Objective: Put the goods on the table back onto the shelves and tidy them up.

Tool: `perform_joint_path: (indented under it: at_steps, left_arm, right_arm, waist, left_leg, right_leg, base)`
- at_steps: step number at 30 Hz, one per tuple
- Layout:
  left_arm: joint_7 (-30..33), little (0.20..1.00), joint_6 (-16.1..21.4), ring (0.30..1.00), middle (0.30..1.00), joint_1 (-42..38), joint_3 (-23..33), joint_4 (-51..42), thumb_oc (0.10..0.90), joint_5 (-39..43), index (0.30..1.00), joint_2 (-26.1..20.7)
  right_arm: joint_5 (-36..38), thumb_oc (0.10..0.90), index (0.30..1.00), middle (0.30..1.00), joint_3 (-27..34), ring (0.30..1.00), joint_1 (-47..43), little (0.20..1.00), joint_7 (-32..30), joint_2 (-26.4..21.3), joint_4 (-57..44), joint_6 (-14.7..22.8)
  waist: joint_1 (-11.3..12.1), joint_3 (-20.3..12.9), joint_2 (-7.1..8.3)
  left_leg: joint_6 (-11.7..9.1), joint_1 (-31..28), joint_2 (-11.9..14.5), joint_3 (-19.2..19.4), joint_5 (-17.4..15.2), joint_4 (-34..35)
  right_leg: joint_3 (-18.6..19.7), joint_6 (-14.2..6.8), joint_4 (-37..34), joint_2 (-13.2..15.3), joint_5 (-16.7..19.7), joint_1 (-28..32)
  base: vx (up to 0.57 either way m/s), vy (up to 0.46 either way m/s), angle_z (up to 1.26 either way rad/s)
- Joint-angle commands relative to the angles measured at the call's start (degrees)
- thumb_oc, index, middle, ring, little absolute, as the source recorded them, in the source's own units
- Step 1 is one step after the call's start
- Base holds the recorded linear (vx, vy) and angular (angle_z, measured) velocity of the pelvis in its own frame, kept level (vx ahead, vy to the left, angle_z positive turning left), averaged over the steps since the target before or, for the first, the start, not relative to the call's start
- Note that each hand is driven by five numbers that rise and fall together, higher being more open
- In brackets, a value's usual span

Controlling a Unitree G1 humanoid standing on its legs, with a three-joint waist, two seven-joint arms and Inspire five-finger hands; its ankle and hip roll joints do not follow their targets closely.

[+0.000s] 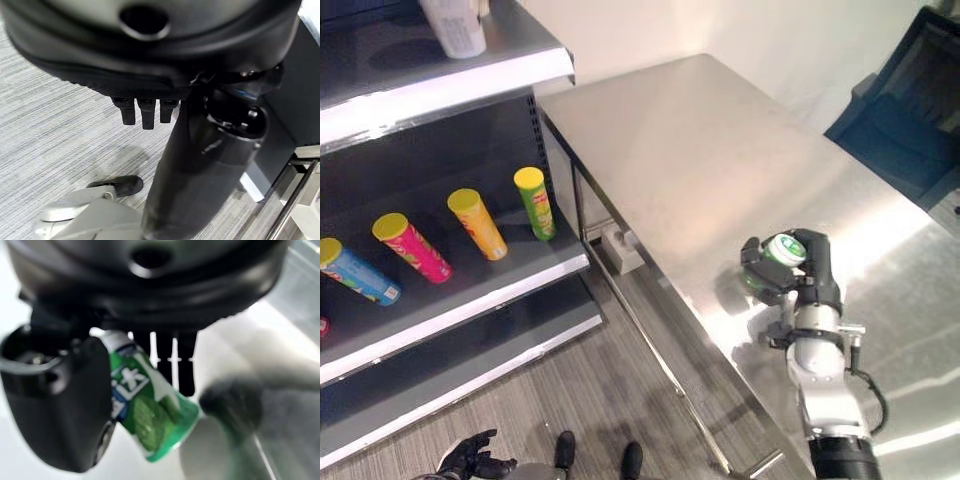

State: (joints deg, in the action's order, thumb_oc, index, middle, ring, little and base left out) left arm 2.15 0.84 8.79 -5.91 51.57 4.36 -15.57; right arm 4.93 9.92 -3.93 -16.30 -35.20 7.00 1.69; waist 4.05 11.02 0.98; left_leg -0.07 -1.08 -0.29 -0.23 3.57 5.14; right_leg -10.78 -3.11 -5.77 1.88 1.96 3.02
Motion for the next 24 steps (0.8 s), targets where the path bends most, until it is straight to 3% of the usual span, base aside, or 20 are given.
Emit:
perform_joint_path:
  at_steps: [1, 5, 11, 18, 24]
  left_arm:
    - [0.49, 0.9, 0.57, 0.9, 0.9, -0.67, -0.19, 1.44, 0.8, -0.68, 0.9, -3.4]
    - [0.24, 0.9, 0.67, 0.9, 0.9, -0.87, -0.02, 1.22, 0.8, -0.63, 0.9, -3.94]
    - [-0.55, 0.9, 1.05, 0.9, 0.9, -1.11, -1.08, 1.33, 0.8, 0.54, 0.9, -4.67]
    - [-0.89, 0.9, 1.09, 0.9, 0.9, -0.15, -1.32, 1.8, 0.8, 2.13, 0.9, -4.24]
    - [-0.94, 0.9, 1.08, 0.9, 0.9, 0.18, -0.88, 2.56, 0.8, 2.91, 0.9, -4.29]
  right_arm:
    - [-1.59, 0.4, 0.3, 0.3, 6.3, 0.3, -3.5, 0.3, -2.01, -5.25, -9.74, 4.71]
    - [-0.98, 0.4, 0.3, 0.3, 7.7, 0.3, -6.3, 0.3, -1.91, -8.36, -13.34, 6.22]
    - [4.42, 0.4, 0.3, 0.3, 3.75, 0.3, -16.28, 0.3, -0.63, -13.77, -15.74, 9.18]
    - [10.47, 0.4, 0.3, 0.3, -3.96, 0.3, -27.66, 0.3, 1.26, -15.57, -17.72, 11.18]
    - [13.94, 0.4, 0.3, 0.3, -6.44, 0.3, -32.56, 0.3, 1.78, -17.51, -17.91, 12.41]
  waist:
    - [0.56, -3.44, 2.62]
    - [0.79, -4.43, 2.85]
    - [2.65, -5.44, 3.25]
    - [5.6, -5.2, 2.77]
    - [7.47, -3.5, 2.43]
  left_leg:
    - [-4.06, 0.14, 3.28, 0.36, -3.43, -0.14]
    - [-4.87, -0.07, 3.84, 0.08, -2.97, -0.14]
    - [-6.62, 0.91, 5.06, -1.65, -0.91, -0.14]
    - [-8.34, 2.37, 7.01, -4.65, 1.81, -0.14]
    - [-9.47, 4.67, 7.73, -6.52, 3.86, -1.03]
  right_leg:
    - [-1.54, -5.97, 0.77, 5.4, -2.07, 2.29]
    - [-1.95, -5.47, 0.77, 4.7, -2.67, 3.06]
    - [-2.98, -4.27, 0.77, 2.91, -3.79, 3.81]
    - [-4.51, -2.8, 0.77, 0.47, -4.92, 4.35]
    - [-6.54, -2.04, 0.77, -0.13, -5.62, 5.28]
  base:
    - [-0.03, -0.052, -0.01]
    - [-0.07, -0.108, 0.01]
    - [-0.07, -0.103, 0.09]
    - [-0.08, -0.124, 0.19]
    - [-0.08, -0.08, 0.27]
